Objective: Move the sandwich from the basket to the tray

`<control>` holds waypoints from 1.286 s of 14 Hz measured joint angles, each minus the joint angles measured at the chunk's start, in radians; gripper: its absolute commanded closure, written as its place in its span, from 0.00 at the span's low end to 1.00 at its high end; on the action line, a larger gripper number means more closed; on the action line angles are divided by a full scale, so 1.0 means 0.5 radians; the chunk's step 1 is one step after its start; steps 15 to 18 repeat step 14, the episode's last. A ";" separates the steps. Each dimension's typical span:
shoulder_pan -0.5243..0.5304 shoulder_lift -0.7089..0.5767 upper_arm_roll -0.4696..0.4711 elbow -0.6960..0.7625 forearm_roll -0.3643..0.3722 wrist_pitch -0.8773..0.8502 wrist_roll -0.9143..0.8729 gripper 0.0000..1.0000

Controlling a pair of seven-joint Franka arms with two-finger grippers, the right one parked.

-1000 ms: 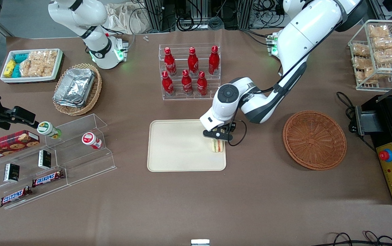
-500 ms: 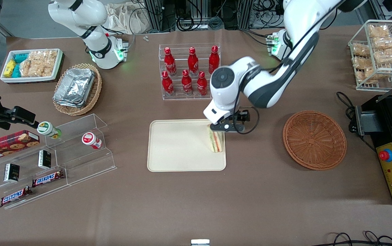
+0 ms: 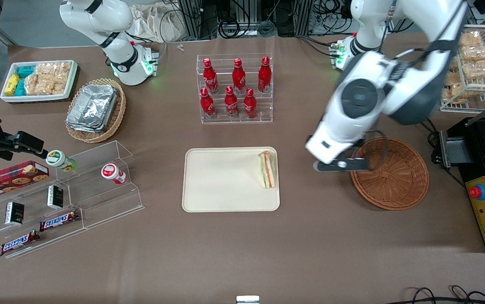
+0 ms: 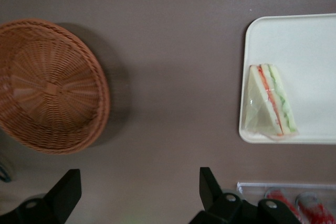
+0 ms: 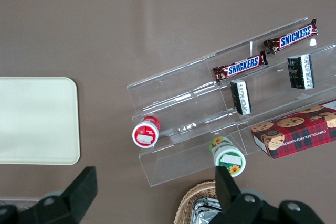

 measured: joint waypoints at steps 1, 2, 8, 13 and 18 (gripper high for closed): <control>0.024 -0.010 0.050 0.079 -0.057 -0.079 0.084 0.00; 0.020 -0.035 0.133 0.138 -0.123 -0.142 0.148 0.00; -0.258 -0.388 0.984 0.124 -0.369 -0.438 0.808 0.00; -0.345 -0.611 1.310 -0.059 -0.429 -0.444 1.100 0.00; -0.353 -0.634 1.317 -0.078 -0.430 -0.444 1.105 0.00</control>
